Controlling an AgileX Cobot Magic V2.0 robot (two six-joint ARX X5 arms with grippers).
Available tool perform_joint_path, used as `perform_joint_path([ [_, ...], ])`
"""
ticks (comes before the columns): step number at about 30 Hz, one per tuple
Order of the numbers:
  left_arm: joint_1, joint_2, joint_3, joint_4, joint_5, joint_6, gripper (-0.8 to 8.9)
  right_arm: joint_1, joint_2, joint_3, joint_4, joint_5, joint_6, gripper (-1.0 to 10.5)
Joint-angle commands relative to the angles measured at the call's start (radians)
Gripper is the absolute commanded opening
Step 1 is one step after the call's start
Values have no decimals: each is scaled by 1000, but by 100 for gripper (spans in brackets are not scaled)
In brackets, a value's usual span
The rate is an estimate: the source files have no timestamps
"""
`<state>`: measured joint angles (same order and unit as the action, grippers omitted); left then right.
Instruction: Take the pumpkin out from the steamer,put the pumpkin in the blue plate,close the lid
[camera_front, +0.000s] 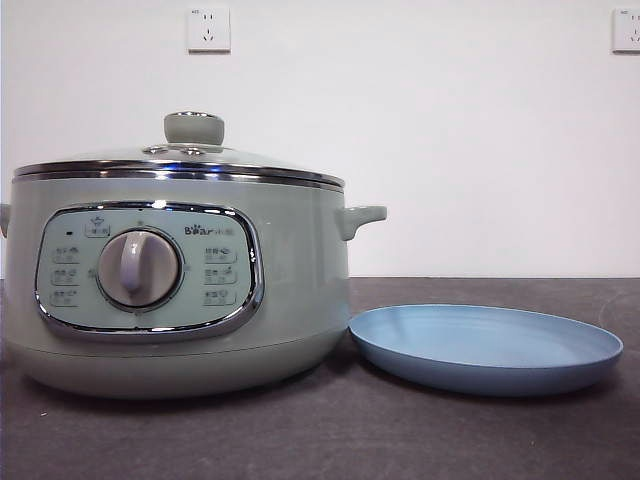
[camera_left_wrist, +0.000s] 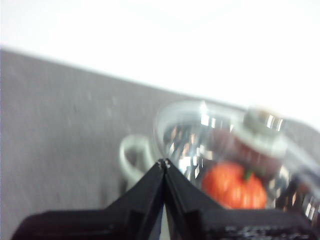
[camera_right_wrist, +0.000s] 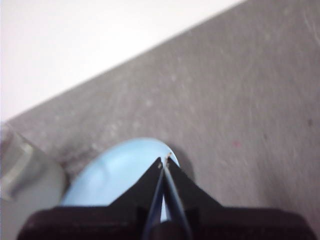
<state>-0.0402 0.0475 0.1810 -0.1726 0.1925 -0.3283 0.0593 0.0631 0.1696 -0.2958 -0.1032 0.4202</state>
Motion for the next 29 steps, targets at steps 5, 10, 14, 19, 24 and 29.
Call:
perform_joint_path([
  [5,2,42,159,-51,-39,-8,-6,0,120,200,-27,4,1,-9],
  [10,2,176,294,-100,-32,4,-7,0,266,348,-43,-3,-74,-8],
  [14,2,309,420,-171,5,81,-8,0,397,480,-100,-4,-171,-1],
  [19,2,471,579,-286,62,178,-5,0,556,632,-187,-63,-301,1],
  [24,1,599,720,-402,122,244,-3,0,683,738,-256,-225,-379,15],
  [29,0,671,791,-445,159,280,225,0,753,769,-267,-285,-372,445],
])
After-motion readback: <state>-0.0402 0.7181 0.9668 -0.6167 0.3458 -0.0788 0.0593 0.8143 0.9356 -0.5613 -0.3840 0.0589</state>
